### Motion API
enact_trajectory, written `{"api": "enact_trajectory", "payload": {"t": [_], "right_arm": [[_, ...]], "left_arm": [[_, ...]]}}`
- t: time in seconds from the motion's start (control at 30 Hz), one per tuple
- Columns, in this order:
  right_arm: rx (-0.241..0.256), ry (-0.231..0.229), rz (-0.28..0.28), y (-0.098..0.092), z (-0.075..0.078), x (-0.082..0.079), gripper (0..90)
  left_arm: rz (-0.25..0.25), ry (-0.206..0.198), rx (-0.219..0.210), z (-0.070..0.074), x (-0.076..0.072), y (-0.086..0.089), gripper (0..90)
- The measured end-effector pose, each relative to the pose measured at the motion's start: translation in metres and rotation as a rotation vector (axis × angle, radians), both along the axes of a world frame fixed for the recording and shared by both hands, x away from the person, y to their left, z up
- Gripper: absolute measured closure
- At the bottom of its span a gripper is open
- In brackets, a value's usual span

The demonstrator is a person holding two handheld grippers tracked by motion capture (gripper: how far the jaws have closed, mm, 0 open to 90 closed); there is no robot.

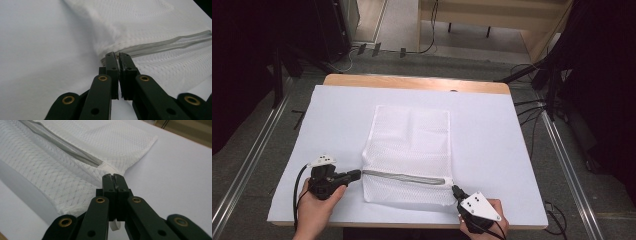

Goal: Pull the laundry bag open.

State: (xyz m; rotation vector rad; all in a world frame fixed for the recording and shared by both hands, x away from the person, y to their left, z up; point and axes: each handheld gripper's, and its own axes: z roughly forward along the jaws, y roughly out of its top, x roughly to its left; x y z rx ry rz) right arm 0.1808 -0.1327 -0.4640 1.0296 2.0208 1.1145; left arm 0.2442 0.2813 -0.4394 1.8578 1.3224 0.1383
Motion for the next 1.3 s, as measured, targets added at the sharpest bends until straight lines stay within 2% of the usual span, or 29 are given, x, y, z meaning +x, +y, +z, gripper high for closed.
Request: {"api": "enact_trajectory", "payload": {"t": [0.1,0.27,0.63,0.77,0.87,0.93,0.97,1.03,1.07,1.1,1.13,1.17,1.2,1.23,1.3], "right_arm": [[0.003,0.0,-0.002,-0.002,0.001,0.001,90.0],[-0.003,0.009,0.005,-0.002,-0.001,0.002,90.0],[-0.011,-0.001,0.019,0.0,0.001,0.001,90.0],[-0.005,0.0,0.014,-0.001,0.003,0.002,90.0],[-0.01,0.004,0.015,0.0,0.003,0.002,90.0],[-0.006,0.009,0.022,0.001,0.003,0.002,90.0],[-0.012,0.011,0.012,0.001,0.003,0.001,90.0],[0.023,0.031,0.036,-0.002,0.003,0.002,90.0],[0.023,0.031,0.036,-0.002,0.003,0.002,90.0],[0.036,0.041,0.048,-0.002,0.003,0.001,90.0],[0.024,0.031,0.049,-0.002,0.002,0.001,90.0],[0.02,0.04,0.058,0.0,0.0,0.001,90.0],[0.023,0.045,0.062,0.0,0.0,0.001,90.0],[0.023,0.045,0.062,0.0,0.0,0.001,90.0],[0.024,0.047,0.059,0.001,-0.002,0.002,90.0]], "left_arm": [[0.002,-0.001,-0.002,0.001,-0.001,0.003,87.4],[0.004,-0.011,0.03,0.0,-0.002,0.004,87.4],[0.007,-0.001,0.028,0.0,-0.003,0.008,87.4],[0.015,-0.02,0.041,0.003,-0.005,0.01,87.5],[0.02,-0.016,0.051,0.002,-0.005,0.01,87.5],[0.021,-0.005,0.045,0.001,-0.004,0.011,87.5],[0.005,-0.007,0.014,0.001,-0.005,0.012,87.4],[0.003,-0.078,-0.021,0.006,-0.009,0.014,87.0],[0.003,-0.078,-0.021,0.006,-0.009,0.014,86.0],[-0.009,-0.104,-0.031,0.009,-0.011,0.014,86.0],[0.0,-0.141,-0.022,0.012,-0.013,0.014,81.8],[0.02,-0.181,-0.013,0.014,-0.016,0.014,58.7],[0.036,-0.19,-0.011,0.015,-0.017,0.014,52.7],[0.047,-0.197,-0.012,0.015,-0.018,0.015,52.7],[0.076,-0.219,-0.012,0.014,-0.019,0.018,44.1]]}}
